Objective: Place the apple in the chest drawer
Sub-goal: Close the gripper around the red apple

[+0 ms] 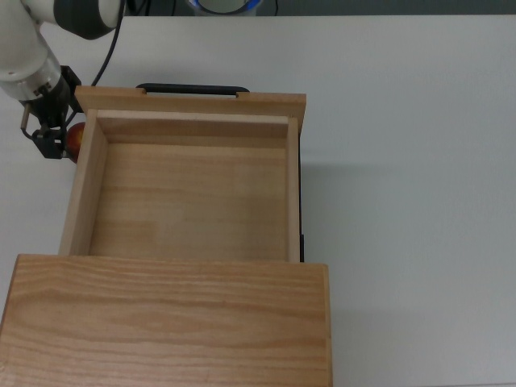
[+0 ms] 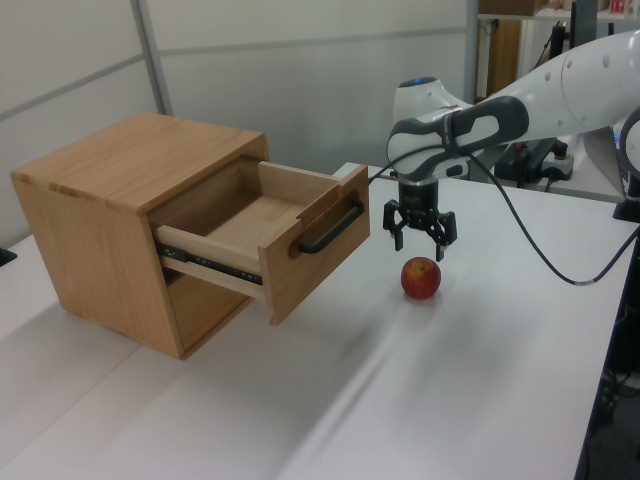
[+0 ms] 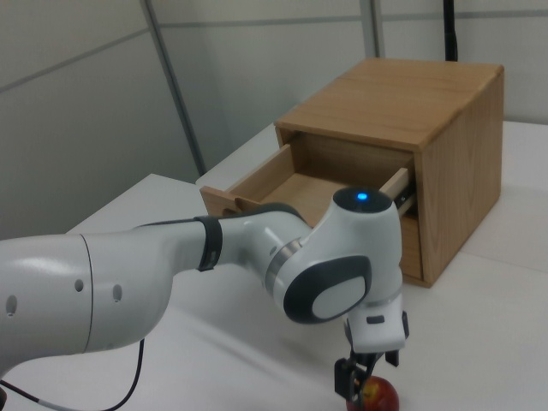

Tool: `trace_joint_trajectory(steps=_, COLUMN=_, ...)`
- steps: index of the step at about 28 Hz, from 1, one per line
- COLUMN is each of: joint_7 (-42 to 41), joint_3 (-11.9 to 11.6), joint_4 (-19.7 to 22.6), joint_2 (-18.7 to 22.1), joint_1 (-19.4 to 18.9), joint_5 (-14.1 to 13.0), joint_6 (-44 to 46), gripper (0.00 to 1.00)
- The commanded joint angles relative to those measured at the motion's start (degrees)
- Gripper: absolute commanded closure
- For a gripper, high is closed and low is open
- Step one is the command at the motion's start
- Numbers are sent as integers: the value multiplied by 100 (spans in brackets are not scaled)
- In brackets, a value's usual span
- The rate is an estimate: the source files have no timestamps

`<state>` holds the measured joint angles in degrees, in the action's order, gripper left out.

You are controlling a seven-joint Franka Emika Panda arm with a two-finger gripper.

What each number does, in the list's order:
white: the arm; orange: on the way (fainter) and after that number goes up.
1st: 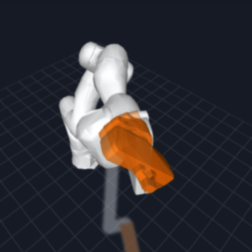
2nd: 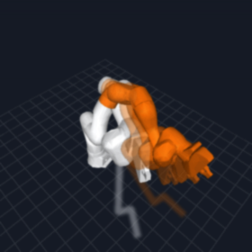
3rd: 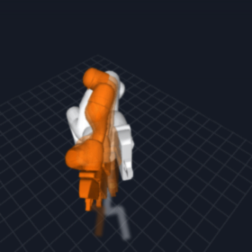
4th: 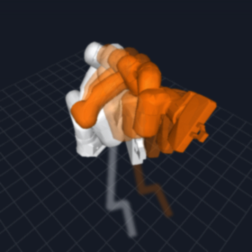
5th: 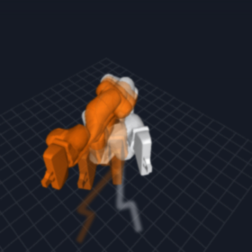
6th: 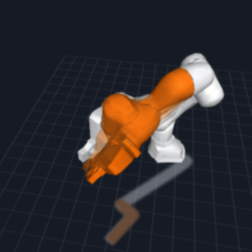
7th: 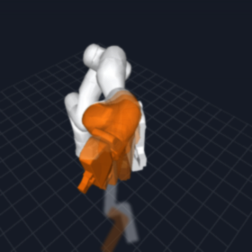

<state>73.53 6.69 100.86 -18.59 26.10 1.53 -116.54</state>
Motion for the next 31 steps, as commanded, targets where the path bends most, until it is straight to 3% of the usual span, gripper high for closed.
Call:
trace_joint_trajectory(steps=1, joint_7=-32, joint_3=16, joint_4=854, joint_2=514, joint_1=-8, joint_5=242, joint_6=-299, gripper=0)
trace_joint_trajectory(steps=13, joint_7=-59, joint_3=16, joint_4=909, joint_2=435, joint_1=-26, joint_5=383, joint_6=-616, gripper=0)
trace_joint_trajectory(steps=22, joint_7=-50, joint_3=16, joint_4=865, joint_2=137, joint_1=-96, joint_5=822, joint_6=-844, gripper=0)
trace_joint_trajectory(steps=28, joint_7=-59, joint_3=51, joint_4=874, joint_2=110, joint_1=-193, joint_5=1059, joint_6=-844, gripper=24)
trace_joint_trajectory(steps=29, joint_7=-59, joint_3=69, joint_4=874, joint_2=101, joint_1=-245, joint_5=1182, joint_6=-844, gripper=44)
trace_joint_trajectory(steps=31, joint_7=-59, joint_3=78, joint_4=874, joint_2=84, joint_1=-298, joint_5=1288, joint_6=-844, gripper=56)
